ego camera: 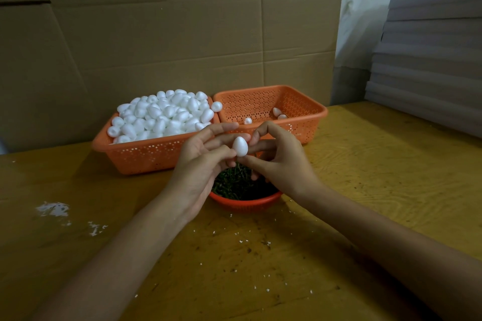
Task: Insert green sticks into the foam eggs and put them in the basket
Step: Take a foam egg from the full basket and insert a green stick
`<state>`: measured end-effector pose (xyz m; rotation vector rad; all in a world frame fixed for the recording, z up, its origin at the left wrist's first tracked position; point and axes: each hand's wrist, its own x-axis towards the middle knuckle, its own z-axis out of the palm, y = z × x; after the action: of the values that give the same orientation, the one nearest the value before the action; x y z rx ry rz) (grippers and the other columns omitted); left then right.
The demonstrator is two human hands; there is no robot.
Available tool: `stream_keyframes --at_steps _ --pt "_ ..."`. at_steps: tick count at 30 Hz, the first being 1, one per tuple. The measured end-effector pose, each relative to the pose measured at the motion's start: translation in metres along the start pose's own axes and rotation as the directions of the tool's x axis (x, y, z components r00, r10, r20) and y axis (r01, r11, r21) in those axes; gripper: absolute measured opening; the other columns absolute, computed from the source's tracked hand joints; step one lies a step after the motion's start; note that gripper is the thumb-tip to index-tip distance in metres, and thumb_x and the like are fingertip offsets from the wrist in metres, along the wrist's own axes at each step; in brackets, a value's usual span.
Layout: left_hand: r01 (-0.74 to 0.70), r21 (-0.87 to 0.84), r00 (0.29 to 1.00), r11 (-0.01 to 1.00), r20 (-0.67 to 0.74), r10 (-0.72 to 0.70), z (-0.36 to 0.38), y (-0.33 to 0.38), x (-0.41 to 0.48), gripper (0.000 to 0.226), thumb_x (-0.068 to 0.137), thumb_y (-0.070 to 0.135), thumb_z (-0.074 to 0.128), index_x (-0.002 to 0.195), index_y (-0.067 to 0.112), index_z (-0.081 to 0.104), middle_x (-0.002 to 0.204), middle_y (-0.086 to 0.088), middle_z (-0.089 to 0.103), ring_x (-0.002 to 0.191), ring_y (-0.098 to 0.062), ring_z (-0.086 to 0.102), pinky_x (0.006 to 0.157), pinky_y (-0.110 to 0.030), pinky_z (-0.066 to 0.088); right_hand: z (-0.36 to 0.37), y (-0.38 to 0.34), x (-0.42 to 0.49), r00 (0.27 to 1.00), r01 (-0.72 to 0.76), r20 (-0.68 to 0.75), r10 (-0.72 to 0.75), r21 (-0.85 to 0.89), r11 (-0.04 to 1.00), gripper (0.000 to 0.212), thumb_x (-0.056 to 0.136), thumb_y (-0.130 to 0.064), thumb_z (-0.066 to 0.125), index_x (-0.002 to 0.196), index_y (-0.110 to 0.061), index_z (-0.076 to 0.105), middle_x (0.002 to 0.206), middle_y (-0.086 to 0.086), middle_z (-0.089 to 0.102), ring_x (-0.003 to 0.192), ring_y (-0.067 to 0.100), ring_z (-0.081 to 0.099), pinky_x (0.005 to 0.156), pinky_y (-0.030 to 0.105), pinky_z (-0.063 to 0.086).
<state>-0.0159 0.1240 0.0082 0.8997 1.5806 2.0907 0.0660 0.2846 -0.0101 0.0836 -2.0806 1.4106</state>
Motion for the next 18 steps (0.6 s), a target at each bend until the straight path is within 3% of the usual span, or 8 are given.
stream_keyframes --at_steps 7,11,14,16,18 --pt "0.013 -0.03 0.996 0.999 -0.09 -0.016 0.002 -0.003 0.001 0.036 0.098 0.001 0.067 0.13 0.019 0.065 0.117 -0.007 0.078 0.105 -0.021 0.074 0.076 -0.023 0.059 -0.004 -0.003 0.002 0.999 -0.039 0.013 0.04 -0.032 0.999 0.029 0.087 -0.012 0.084 0.1 -0.013 0.058 0.087 0.0 0.08 0.057 0.024 0.073 0.049 0.029 0.055" --pt "-0.011 -0.018 0.975 1.0 -0.223 0.007 0.005 -0.004 0.001 0.037 0.1 -0.001 0.063 0.133 0.015 0.061 0.112 -0.008 0.078 0.1 -0.017 0.075 0.072 -0.026 0.058 -0.013 -0.006 0.009 0.997 -0.067 -0.029 0.068 0.034 0.997 0.024 0.088 -0.01 0.082 0.102 -0.006 0.063 0.086 0.004 0.08 0.059 0.027 0.073 0.046 0.029 0.055" --pt "-0.064 0.149 0.959 0.987 -0.263 0.102 0.01 -0.006 -0.004 0.025 0.099 0.001 0.063 0.121 0.014 0.064 0.109 -0.014 0.073 0.096 -0.02 0.07 0.073 -0.031 0.056 -0.031 -0.005 0.018 0.985 -0.104 -0.134 0.111 0.062 0.993 0.02 0.088 -0.013 0.082 0.098 -0.007 0.066 0.087 0.006 0.079 0.06 0.024 0.073 0.046 0.026 0.054" --pt "-0.179 0.358 0.955 0.917 -0.163 0.25 0.016 -0.008 -0.01 0.014 0.098 0.006 0.065 0.106 0.017 0.066 0.1 -0.012 0.07 0.09 -0.022 0.067 0.072 -0.031 0.055 -0.046 0.0 0.024 0.97 -0.119 -0.207 0.126 0.045 0.992 0.017 0.088 -0.014 0.081 0.097 -0.008 0.068 0.085 0.005 0.078 0.061 0.023 0.073 0.049 0.027 0.055" --pt "-0.327 0.578 0.924 0.748 0.03 0.381 0.024 -0.01 -0.017 0.006 0.095 0.017 0.063 0.098 0.019 0.068 0.092 0.002 0.068 0.089 -0.016 0.065 0.077 -0.033 0.054 -0.059 0.008 0.029 0.955 -0.122 -0.276 0.113 -0.014 0.992 0.015 0.088 -0.016 0.081 0.096 -0.01 0.07 0.083 0.005 0.077 0.061 0.023 0.074 0.049 0.026 0.054"
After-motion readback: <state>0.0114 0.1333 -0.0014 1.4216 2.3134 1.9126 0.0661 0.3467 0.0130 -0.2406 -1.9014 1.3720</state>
